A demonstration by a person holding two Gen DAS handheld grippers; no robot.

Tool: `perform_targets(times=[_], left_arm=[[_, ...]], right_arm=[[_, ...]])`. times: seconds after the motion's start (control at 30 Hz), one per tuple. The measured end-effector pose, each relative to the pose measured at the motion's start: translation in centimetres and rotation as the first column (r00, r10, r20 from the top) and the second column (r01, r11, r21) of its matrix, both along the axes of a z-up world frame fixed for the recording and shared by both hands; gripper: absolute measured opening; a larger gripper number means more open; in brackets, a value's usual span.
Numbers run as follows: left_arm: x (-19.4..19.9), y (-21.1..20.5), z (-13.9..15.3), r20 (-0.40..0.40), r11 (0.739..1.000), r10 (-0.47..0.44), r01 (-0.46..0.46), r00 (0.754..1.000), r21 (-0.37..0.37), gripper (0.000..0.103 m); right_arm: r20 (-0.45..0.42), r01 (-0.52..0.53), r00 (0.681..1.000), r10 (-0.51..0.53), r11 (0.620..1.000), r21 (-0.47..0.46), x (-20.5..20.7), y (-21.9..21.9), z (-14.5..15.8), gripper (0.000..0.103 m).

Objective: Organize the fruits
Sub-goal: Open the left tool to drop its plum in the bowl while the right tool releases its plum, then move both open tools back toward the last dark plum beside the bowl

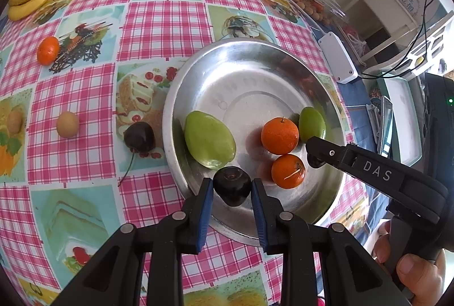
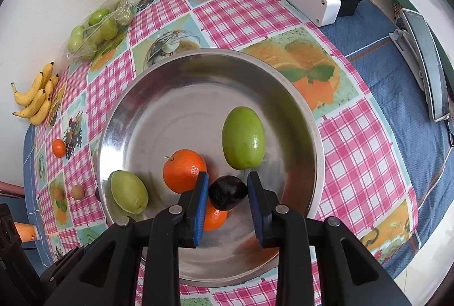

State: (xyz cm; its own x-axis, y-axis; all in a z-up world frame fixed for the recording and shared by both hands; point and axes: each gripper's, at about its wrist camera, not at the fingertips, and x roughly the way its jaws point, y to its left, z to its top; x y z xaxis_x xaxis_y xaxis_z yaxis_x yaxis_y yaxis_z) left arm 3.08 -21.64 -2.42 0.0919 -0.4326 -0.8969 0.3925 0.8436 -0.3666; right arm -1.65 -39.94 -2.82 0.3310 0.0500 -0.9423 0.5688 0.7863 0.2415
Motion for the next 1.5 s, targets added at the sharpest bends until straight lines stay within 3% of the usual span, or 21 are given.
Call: perform_targets(times=[0.67,0.9,1.2,1.27,1.33,1.37,1.47,1.5], left_arm=[[0.5,1.1,0.7,0.01,1.0,0.029,-0.029,1.0,-0.005,0.031],[2.2,4.6,1.5,0.086,0.98,0.172,-0.179,0.981,0.084,0.031],[4.2,10.0,2.0,0.077,0.939,0.333,-0.337,0.94,0.063,0.031],[4.4,10.7,2.2,0.079,0.932,0.354,-0.358,0.932,0.058,0.036],[4.5,11.1,2.2,0.081,0.927,0.365,-0.37,0.927,0.056,0.049],[4.6,11.2,2.2,0.079,0.927,0.368,-0.372,0.926,0.053,0.052],[4.7,11.4,2.1,0.064,0.926,0.37,-0.373,0.927,0.056,0.06],[4.7,11.4,1.9,0.059,0.925,0.37,-0.374,0.927,0.065,0.063]], right_arm=[[0.013,-0.011,1.0,0.011,1.0,-0.01,0.0,0.2,0.4,0.029],[0.014,-0.027,1.0,0.027,1.0,-0.016,0.2,0.6,0.4,0.029],[0.04,-0.086,0.995,0.086,0.996,-0.017,0.9,2.1,1.1,0.029],[0.049,-0.096,0.994,0.097,0.995,-0.016,0.9,2.4,1.4,0.029],[0.054,-0.105,0.993,0.106,0.994,-0.023,1.0,2.7,1.6,0.029],[0.055,-0.111,0.992,0.112,0.993,-0.028,1.1,2.8,1.7,0.033],[0.047,-0.128,0.99,0.129,0.991,-0.039,1.3,3.3,1.7,0.065],[0.044,-0.137,0.989,0.139,0.99,-0.043,1.4,3.5,1.6,0.068]])
